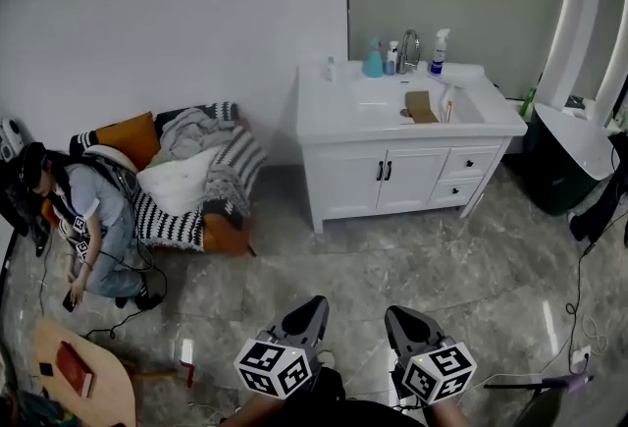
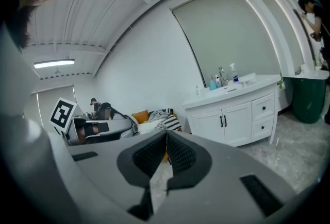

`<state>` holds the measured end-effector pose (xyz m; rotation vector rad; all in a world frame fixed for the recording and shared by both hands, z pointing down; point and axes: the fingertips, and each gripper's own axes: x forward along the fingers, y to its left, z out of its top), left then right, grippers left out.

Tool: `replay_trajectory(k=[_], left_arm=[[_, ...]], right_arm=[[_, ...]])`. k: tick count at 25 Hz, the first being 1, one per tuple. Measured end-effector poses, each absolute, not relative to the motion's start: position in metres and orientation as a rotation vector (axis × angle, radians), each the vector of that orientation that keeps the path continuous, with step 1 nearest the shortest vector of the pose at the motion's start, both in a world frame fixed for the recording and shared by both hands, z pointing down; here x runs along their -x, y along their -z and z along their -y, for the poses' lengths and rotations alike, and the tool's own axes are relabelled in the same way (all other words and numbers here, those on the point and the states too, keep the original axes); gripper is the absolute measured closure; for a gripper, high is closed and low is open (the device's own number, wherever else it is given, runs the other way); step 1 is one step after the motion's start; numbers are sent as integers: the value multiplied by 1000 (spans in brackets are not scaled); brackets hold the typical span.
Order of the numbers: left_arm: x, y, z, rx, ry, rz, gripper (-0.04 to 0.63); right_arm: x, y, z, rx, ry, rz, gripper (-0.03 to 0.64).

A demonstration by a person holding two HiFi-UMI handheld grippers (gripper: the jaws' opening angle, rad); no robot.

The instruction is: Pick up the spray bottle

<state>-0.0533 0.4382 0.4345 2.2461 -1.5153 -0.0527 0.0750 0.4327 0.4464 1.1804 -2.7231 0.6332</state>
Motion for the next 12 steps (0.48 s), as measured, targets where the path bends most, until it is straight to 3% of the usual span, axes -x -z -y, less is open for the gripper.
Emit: replay_trajectory(k=[12], left_arm=[[75, -433, -382, -2297, 28, 1429, 575]], right_arm=[[-41, -444, -375, -1225, -671, 2699, 609]])
